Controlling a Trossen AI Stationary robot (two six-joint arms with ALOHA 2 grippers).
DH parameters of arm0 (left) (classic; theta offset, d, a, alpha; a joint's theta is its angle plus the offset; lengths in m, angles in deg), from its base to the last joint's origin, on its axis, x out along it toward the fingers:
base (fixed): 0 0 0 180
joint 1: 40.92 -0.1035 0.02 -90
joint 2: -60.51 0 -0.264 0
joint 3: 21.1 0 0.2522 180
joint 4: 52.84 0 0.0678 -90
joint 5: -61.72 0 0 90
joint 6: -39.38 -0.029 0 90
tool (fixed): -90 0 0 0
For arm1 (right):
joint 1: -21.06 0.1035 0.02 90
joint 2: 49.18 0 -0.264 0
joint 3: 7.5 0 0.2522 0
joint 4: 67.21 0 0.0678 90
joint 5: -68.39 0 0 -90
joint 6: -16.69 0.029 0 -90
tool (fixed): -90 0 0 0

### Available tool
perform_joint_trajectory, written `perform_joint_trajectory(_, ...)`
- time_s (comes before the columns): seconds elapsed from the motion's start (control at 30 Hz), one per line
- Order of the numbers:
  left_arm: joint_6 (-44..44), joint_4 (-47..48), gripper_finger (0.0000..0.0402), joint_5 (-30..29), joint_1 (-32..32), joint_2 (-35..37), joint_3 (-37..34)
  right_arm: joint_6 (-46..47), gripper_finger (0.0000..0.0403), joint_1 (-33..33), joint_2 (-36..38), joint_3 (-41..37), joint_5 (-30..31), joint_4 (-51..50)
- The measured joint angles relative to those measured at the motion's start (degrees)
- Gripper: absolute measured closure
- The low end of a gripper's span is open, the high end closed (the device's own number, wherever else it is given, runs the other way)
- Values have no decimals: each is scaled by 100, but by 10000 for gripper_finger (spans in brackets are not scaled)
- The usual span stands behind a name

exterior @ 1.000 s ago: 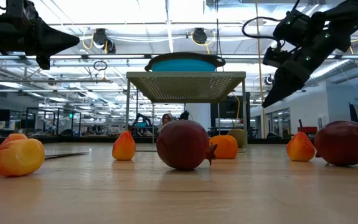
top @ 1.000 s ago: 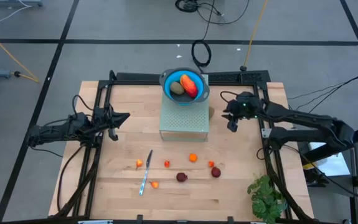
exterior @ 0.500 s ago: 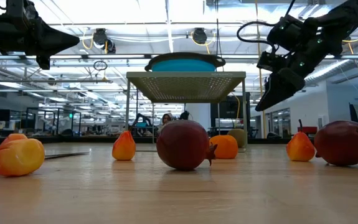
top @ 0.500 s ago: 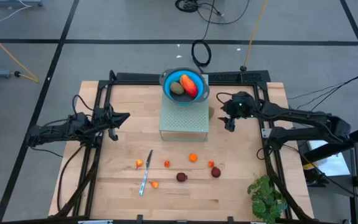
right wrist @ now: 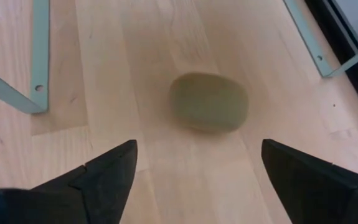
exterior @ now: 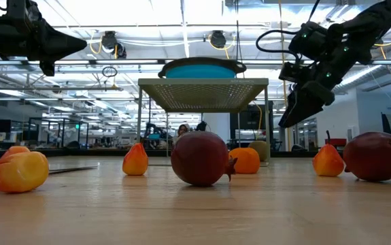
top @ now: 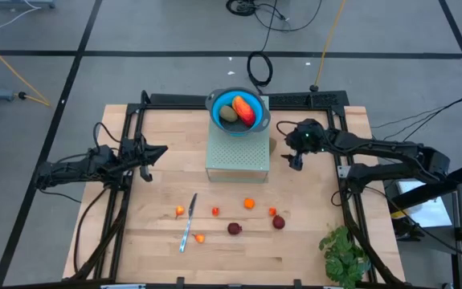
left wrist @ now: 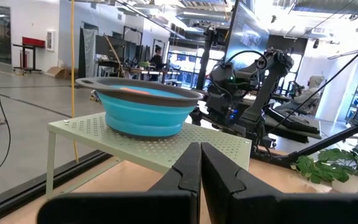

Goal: Pick & Place Fruit
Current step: Put the kiwi into the blue strainer bowl on the shelf

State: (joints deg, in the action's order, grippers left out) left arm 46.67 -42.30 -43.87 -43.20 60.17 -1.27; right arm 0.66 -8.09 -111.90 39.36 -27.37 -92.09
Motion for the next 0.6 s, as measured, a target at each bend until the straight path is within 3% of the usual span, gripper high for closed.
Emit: perform_joint_trajectory(0.6, 0, 2, 392, -2, 0, -2, -2, 117, 68, 0, 4, 0, -22, 0)
